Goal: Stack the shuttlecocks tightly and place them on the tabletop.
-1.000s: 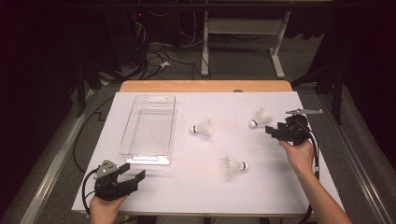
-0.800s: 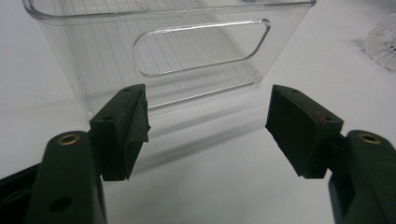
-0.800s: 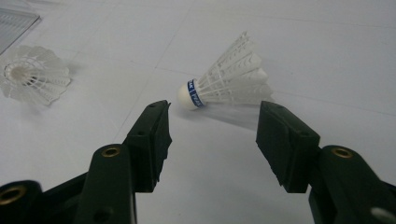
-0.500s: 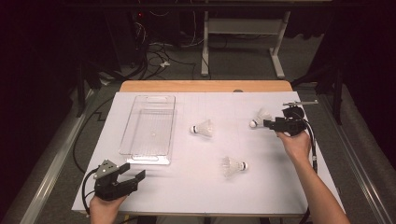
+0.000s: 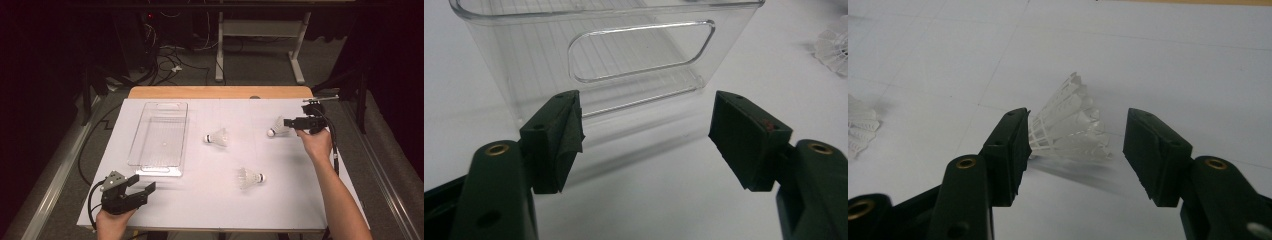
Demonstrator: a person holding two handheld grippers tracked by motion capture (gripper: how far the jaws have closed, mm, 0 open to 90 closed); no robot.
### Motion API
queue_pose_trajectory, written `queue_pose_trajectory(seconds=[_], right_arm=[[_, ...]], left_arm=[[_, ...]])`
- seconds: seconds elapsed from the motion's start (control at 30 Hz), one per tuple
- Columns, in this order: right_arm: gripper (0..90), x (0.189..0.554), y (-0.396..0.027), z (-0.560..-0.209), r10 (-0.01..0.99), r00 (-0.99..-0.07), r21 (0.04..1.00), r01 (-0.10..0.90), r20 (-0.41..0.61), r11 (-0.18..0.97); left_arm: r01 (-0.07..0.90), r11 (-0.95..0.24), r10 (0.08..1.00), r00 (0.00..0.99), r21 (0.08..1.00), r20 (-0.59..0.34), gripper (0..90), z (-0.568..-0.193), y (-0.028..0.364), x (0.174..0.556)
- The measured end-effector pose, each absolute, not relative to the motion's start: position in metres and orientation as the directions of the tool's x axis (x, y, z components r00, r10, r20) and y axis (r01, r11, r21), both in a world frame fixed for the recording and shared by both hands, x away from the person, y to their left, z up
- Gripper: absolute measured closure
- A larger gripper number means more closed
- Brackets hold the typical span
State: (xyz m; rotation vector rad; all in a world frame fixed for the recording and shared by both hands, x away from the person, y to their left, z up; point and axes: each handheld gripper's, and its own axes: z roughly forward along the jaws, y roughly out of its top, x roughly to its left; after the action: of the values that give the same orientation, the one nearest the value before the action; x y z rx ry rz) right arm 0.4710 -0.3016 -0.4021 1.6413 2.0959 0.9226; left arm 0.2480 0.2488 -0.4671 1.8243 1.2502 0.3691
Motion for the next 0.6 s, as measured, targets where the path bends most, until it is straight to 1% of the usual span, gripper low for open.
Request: queue_pose_trajectory(seconds=[0.23,0.6], right_arm=[[44.6,0.480,-0.295,-0.405,0.950,-0.284,0.636,0.759,0.131,0.139],[51.5,0.490,-0.292,-0.412,0.953,-0.265,0.620,0.775,0.146,0.120]], left_arm=[[0.605,-0.116,0.863,0.454,0.787,-0.222,30.5,-0.467,0.249,0.248],[0.611,-0.112,0.862,0.452,0.784,-0.229,30.5,-0.467,0.250,0.248]])
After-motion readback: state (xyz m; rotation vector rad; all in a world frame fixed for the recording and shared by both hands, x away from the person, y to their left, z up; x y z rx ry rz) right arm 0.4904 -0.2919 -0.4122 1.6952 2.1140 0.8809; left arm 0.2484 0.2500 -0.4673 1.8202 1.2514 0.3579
